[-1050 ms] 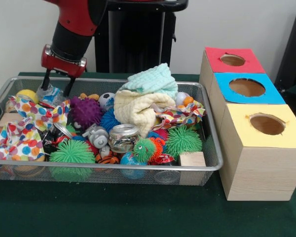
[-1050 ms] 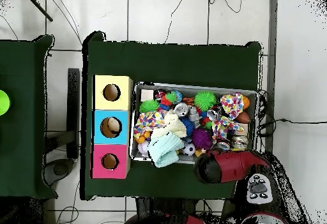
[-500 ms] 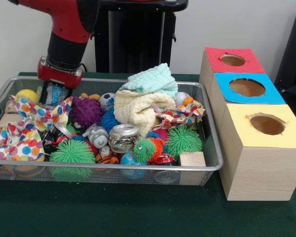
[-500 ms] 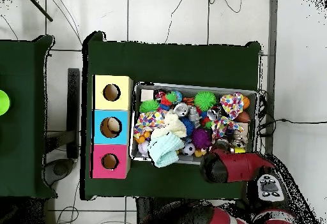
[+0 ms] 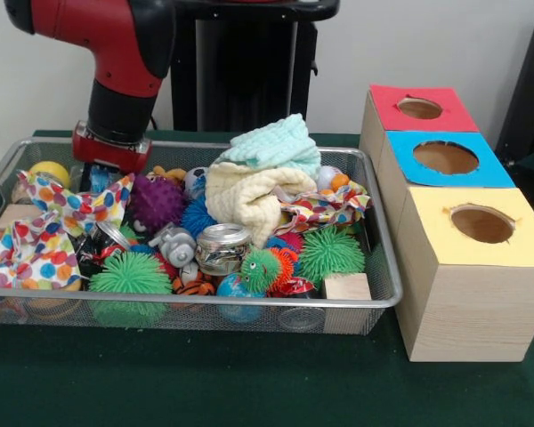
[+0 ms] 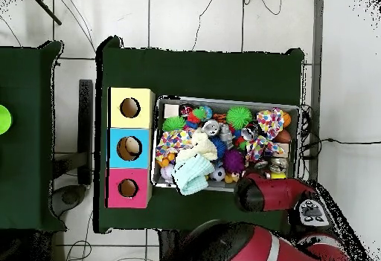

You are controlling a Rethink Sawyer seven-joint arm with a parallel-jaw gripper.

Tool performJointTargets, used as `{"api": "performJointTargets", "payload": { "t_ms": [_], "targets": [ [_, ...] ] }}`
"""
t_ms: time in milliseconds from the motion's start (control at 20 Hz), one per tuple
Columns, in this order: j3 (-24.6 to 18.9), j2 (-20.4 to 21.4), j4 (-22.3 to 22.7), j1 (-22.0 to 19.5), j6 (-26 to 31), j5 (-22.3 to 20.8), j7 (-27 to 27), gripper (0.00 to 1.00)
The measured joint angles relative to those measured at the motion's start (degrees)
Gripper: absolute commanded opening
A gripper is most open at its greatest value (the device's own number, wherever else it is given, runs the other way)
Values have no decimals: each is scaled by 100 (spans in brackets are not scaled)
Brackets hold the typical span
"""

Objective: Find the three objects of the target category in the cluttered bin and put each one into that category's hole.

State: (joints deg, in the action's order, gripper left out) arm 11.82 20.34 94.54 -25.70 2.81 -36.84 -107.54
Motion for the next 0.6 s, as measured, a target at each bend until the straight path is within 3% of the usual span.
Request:
{"api": "performJointTargets", "payload": {
  "t_ms": [50,600],
  "targets": [
    [16,-9,-44,43,45,89,0,0],
    [-31,-13,-270,29,701,304,0,0]
  ]
}}
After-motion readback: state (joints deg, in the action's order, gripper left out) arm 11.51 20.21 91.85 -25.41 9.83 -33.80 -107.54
